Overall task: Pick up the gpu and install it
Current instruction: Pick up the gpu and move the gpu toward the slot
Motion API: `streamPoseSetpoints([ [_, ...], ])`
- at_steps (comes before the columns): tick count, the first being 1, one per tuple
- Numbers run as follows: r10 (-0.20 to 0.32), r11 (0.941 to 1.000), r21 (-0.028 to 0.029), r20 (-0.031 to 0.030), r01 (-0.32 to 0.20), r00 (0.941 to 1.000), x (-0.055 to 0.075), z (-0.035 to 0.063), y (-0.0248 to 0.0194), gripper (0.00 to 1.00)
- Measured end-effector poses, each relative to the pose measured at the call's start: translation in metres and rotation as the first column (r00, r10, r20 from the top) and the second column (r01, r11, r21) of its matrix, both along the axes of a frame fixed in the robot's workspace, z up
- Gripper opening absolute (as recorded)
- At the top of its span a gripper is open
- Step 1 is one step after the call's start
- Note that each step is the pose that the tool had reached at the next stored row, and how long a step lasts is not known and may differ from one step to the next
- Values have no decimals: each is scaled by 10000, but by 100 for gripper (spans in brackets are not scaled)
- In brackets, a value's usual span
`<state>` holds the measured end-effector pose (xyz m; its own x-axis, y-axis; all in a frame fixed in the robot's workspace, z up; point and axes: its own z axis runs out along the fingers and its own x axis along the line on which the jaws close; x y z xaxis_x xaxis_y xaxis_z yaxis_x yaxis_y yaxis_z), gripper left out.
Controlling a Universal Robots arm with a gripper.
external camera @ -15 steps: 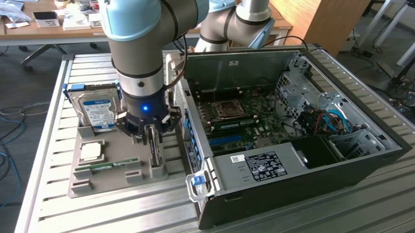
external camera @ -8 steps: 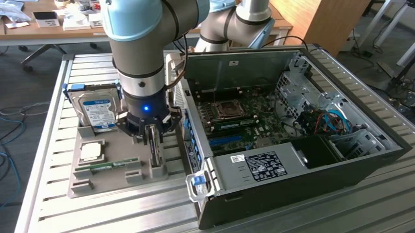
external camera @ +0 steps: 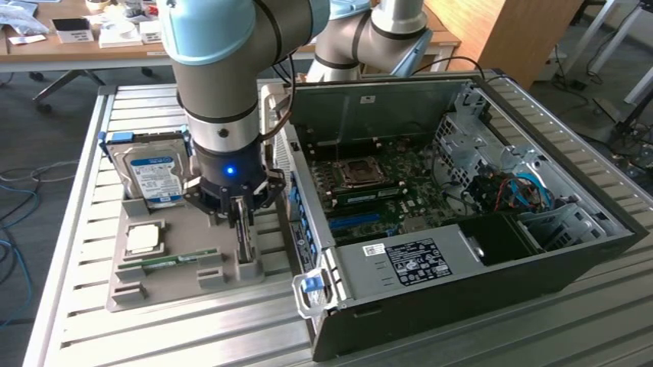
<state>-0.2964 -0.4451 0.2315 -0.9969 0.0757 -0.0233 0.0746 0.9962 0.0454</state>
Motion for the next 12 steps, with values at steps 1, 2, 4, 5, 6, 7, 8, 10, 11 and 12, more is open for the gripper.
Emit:
streamPoseSetpoints([
  [1, 0, 10000, 0, 0, 0, 10000, 0, 0, 0, 35],
  [2, 0, 10000, 0, 0, 0, 10000, 0, 0, 0, 35],
  [4, 0, 10000, 0, 0, 0, 10000, 0, 0, 0, 35],
  [5, 0, 10000, 0, 0, 0, 10000, 0, 0, 0, 35],
  [6, 0, 10000, 0, -1, 0, 10000, 0, 0, 0, 35],
  [7, 0, 10000, 0, 0, 0, 10000, 0, 0, 0, 35],
  [8, 0, 10000, 1, 0, 0, 10000, 0, 0, 0, 35],
  [10, 0, 10000, 0, 0, 0, 10000, 0, 0, 0, 35],
  [11, 0, 10000, 0, 0, 0, 10000, 0, 0, 0, 35],
  [12, 0, 10000, 0, -2, 0, 10000, 0, 0, 0, 33],
])
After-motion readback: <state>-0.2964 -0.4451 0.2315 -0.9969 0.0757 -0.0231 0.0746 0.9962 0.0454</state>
